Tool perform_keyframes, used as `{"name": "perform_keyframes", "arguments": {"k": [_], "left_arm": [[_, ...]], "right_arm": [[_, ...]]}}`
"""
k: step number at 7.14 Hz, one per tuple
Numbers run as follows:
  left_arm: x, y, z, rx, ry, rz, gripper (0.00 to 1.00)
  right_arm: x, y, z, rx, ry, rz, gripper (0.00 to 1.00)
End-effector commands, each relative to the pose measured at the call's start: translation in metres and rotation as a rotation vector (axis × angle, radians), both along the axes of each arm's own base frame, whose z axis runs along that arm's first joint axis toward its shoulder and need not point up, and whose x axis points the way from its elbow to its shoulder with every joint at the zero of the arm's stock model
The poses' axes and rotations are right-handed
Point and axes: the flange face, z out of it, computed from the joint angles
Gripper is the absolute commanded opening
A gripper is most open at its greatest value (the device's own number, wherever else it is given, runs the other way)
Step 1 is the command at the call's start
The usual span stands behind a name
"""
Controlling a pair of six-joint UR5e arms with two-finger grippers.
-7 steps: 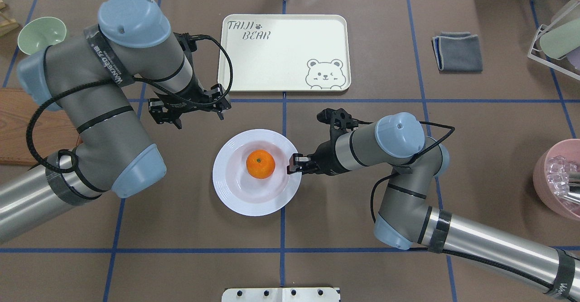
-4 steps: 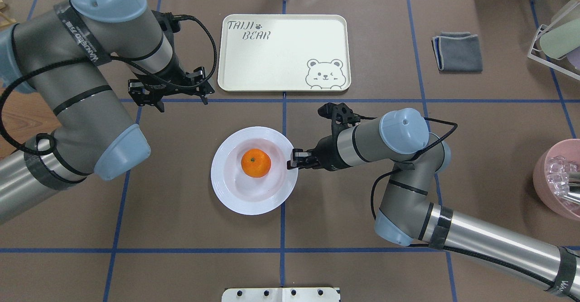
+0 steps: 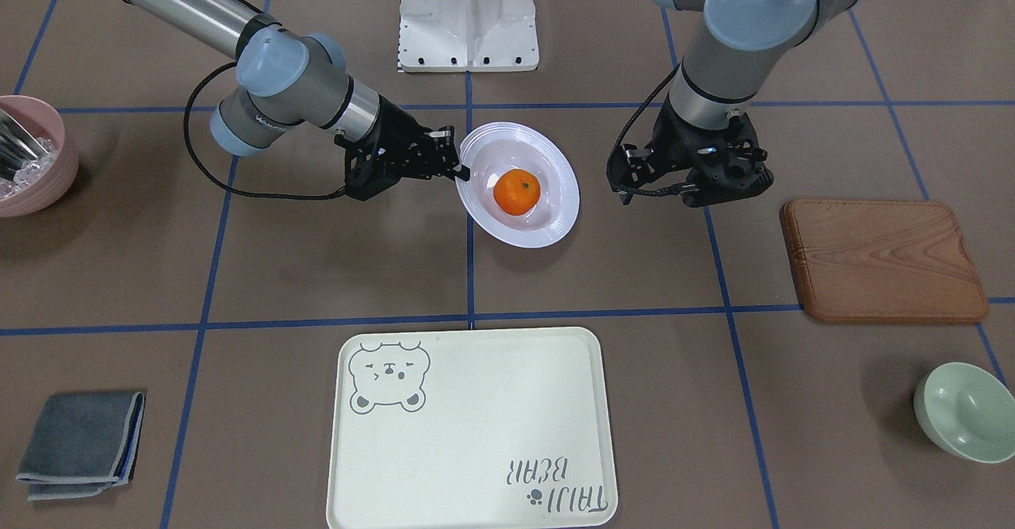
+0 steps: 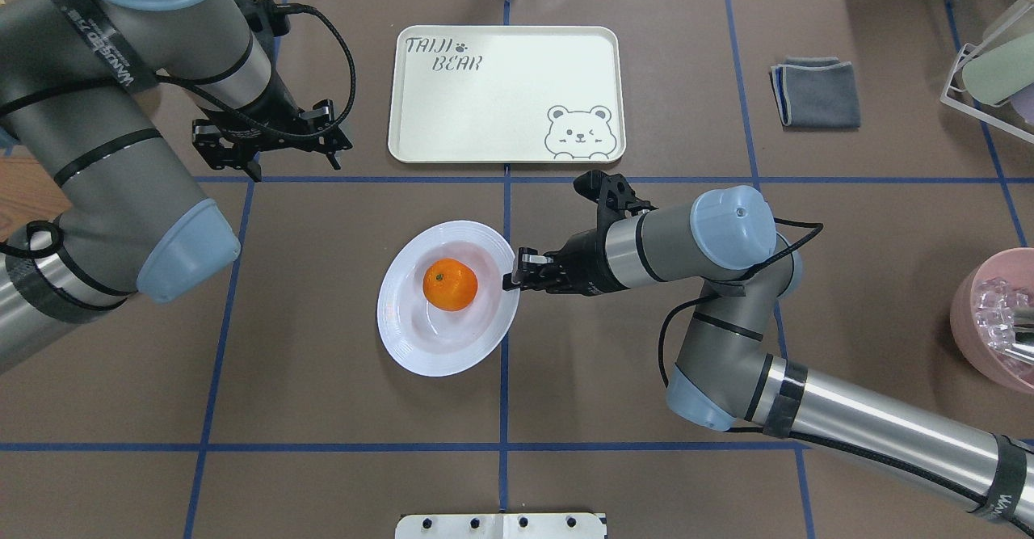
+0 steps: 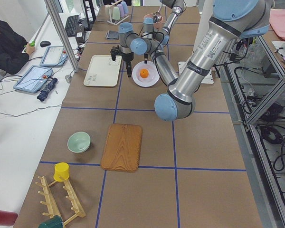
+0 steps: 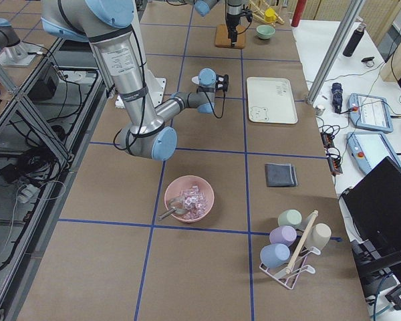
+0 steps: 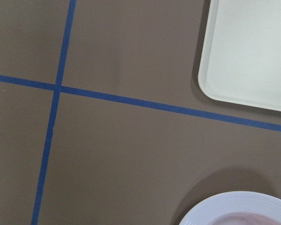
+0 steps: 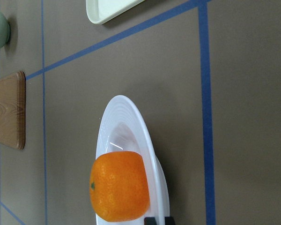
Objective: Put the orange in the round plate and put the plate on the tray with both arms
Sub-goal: 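Carry the plate onto the cream tray with the right gripper while the left arm withdraws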
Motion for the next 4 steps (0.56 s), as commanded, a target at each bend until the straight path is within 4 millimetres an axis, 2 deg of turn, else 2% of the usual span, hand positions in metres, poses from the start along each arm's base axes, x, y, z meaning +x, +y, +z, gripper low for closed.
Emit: {"name": "perform_keyframes", "arguments": {"k": [1,3,4], "left_arm": [[0.001,0.000,0.002,-0.003,-0.003,0.002,0.98],[0.002,-0.001,0.005,-0.007,-0.007,0.002,0.98],[0.003,0.001,0.011,-0.014,-0.013,0.005,0.98]], "right_arm": [[0.004,-0.007,-0.025,-0.071,-0.044,0.013,0.00],[0.016,-0.017,-0.052,-0.107,-0.089,0.034,0.00],[0.022,-0.021,-0.054,-0.110,-0.096,0.044,0.00]]}}
